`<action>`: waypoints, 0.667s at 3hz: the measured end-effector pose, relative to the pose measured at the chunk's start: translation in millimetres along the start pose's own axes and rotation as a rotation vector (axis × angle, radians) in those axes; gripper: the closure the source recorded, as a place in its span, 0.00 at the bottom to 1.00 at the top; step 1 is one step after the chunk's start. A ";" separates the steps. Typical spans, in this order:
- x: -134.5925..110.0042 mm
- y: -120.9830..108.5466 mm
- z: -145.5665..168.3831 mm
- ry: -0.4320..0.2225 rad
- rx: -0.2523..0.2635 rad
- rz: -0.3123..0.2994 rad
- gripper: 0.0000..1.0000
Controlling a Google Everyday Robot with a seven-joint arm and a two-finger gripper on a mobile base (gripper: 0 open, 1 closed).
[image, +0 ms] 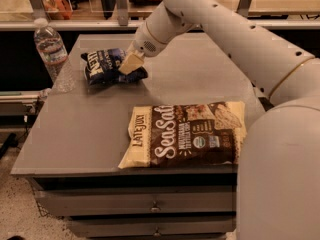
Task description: Move blue chip bag near water bottle
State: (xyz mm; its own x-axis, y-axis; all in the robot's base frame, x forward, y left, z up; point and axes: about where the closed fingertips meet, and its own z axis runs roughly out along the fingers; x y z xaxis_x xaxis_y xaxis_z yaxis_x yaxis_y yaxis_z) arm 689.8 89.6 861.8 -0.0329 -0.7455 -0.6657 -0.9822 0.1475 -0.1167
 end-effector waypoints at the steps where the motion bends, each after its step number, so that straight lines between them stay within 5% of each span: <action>1: -8.8 6.8 -3.1 -0.009 -0.058 -0.006 0.01; 2: -16.3 9.3 -9.8 -0.019 -0.078 -0.017 0.00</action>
Offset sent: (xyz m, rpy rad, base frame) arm -0.0137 0.0039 0.0344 0.0292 0.0441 0.0874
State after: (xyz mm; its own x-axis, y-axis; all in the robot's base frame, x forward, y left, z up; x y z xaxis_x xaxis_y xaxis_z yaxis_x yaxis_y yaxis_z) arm 679.3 96.8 878.7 -0.0129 -0.7351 -0.6778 -0.9941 0.0827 -0.0707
